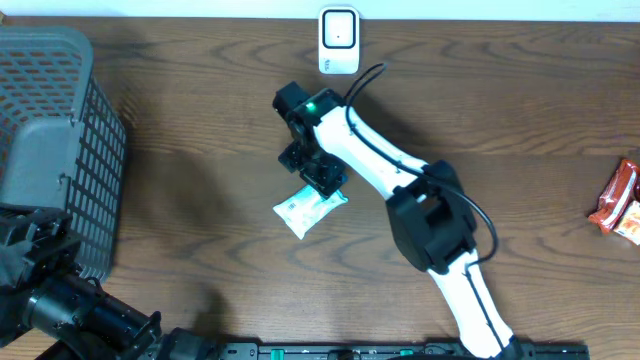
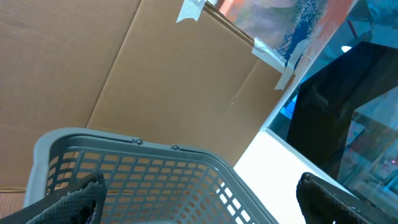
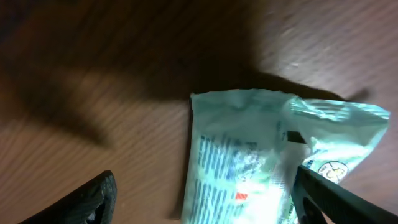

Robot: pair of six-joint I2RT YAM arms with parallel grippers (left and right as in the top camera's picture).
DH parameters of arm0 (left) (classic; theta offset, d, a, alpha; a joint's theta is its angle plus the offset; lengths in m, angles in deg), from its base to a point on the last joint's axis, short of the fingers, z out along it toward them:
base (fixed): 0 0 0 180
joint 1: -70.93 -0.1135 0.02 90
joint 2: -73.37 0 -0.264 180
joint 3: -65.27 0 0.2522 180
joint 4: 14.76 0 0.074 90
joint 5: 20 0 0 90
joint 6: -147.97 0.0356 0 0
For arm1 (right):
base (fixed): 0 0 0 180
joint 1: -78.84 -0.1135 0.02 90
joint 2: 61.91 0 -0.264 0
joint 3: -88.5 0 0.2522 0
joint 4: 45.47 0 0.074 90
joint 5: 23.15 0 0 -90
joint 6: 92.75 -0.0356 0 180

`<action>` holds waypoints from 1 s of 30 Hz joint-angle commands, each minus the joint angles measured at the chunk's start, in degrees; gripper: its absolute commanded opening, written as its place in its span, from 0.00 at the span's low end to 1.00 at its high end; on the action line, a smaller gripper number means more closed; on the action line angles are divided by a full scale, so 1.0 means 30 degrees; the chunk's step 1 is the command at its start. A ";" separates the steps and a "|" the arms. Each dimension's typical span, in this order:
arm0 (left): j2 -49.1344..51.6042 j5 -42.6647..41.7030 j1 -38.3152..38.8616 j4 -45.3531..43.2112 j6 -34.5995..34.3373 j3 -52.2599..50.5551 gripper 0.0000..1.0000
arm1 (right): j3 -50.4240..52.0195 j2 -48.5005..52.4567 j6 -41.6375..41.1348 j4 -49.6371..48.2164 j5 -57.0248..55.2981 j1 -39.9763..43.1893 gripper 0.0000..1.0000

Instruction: Scan the item barcode

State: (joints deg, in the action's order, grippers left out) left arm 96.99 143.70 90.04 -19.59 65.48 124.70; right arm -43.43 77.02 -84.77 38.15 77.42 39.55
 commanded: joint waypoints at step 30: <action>-0.0138 0.0182 -0.0095 -0.0095 0.0117 0.0138 0.98 | -0.3213 -0.0044 0.6652 0.0204 -0.0532 -0.0168 0.01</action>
State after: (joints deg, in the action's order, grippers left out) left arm 96.99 143.70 90.07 -19.59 65.50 124.70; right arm -51.22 80.06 -71.87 40.14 77.77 39.34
